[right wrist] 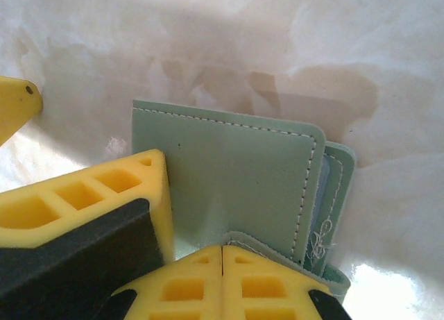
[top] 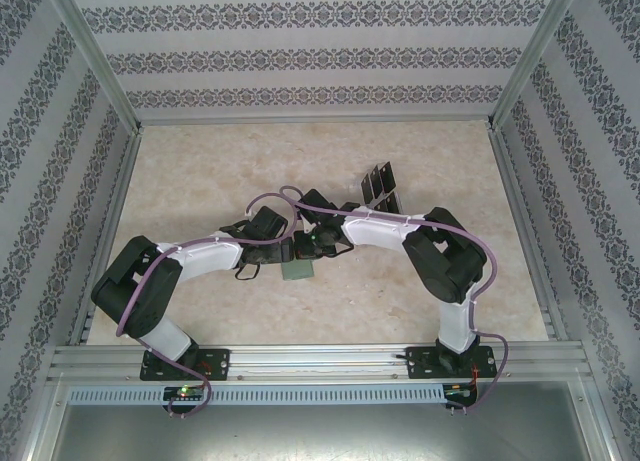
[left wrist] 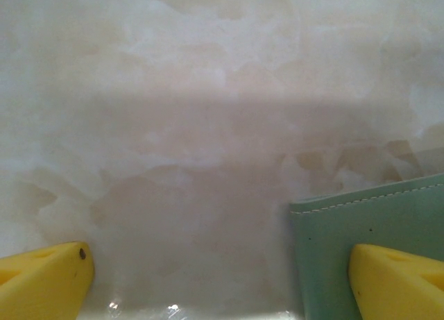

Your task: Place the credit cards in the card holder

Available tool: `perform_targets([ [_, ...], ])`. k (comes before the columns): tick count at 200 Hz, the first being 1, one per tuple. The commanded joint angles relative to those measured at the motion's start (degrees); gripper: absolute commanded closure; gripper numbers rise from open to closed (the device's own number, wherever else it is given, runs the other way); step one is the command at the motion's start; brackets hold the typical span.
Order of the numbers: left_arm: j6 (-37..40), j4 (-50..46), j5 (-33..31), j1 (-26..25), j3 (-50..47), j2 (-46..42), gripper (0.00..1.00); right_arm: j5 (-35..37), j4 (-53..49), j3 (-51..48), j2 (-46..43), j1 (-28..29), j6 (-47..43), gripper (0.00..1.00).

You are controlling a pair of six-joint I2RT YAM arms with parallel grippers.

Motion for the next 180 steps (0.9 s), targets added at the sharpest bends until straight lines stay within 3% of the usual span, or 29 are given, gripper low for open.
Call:
perform_targets([
  [1, -0.51, 3.55, 3.28, -0.41, -2.52, 3.88, 0.05, 3.07, -6.75, -2.19, 7.51, 2.63, -2.22, 1.0],
  [44, -2.55, 2.42, 2.31, -0.15, -2.66, 2.46, 0.03, 4.06, -8.14, -1.82, 8.47, 2.95, -2.96, 1.0],
  [135, -20.84, 4.14, -2.7, 3.91, -11.06, -13.89, 0.0, 5.94, -11.46, 0.01, 9.64, 3.21, -4.49, 1.0],
  [180, -22.35, 3.68, -2.86, 4.41, -13.7, -17.71, 0.0, 10.27, -15.4, 0.75, 11.32, 3.7, -6.68, 1.0],
])
